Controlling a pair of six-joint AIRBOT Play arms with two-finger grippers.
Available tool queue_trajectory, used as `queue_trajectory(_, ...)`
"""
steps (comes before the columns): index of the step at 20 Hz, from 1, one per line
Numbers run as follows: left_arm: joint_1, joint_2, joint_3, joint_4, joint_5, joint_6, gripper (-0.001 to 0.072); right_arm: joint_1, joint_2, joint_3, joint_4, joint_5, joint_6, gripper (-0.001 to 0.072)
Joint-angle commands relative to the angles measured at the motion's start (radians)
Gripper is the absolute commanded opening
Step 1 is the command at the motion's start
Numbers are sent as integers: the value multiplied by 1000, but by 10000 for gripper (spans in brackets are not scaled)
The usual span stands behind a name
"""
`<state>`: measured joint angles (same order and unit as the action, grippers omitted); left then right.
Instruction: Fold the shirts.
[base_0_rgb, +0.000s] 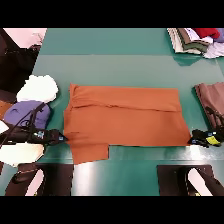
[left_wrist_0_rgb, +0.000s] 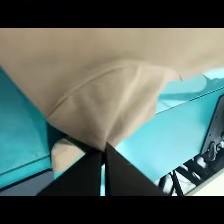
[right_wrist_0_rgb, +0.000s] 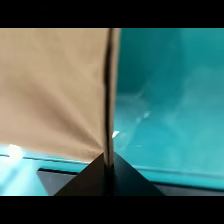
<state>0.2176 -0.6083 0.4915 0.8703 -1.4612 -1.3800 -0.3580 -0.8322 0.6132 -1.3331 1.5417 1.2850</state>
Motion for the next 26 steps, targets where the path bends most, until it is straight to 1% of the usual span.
queue_trajectory(1, 0, 34, 104, -26, 48, -25, 20, 1, 104, 51, -40, 26, 52, 16)
queue_trajectory(3, 0, 9, 155, -70, 174, 39, 19, 1, 64, 128, 10, -2, 53, 16)
queue_trajectory(4, 0, -20, 174, -80, 215, 63, 20, 1, 25, 168, 37, -15, 53, 16)
queue_trajectory(6, 0, -105, 206, -107, 258, 111, 21, 4, -69, 243, 95, -48, 53, 16)
queue_trajectory(7, 0, -160, 217, -147, 284, 156, 21, 12, -120, 278, 113, -68, 53, 16)
queue_trajectory(9, 0, -275, 245, -209, 346, 225, 21, 60, -231, 351, 111, -98, 53, 16)
queue_trajectory(11, 0, -391, 285, -221, 386, 241, 21, 112, -328, 415, 111, -117, 53, 16)
queue_trajectory(14, 0, -556, 369, -223, 418, 267, 22, 177, -460, 520, 111, -167, 112, 16)
queue_trajectory(17, 0, -683, 462, -225, 453, 282, 22, 222, -567, 621, 111, -186, 139, 17)
queue_trajectory(19, 0, -746, 518, -226, 475, 283, 23, 248, -636, 689, 111, -187, 145, 17)
queue_trajectory(23, 0, -812, 575, -227, 519, 290, 24, 263, -740, 795, 121, -221, 174, 20)
queue_trajectory(24, 0, -814, 578, -227, 530, 289, 62, 262, -762, 818, 159, -235, 174, 47)
queue_trajectory(25, 0, -815, 578, -240, 543, 288, 312, 254, -784, 841, 216, -256, 173, 248)
queue_trajectory(26, 0, -815, 579, -264, 552, 288, 433, 243, -803, 861, 274, -269, 172, 411)
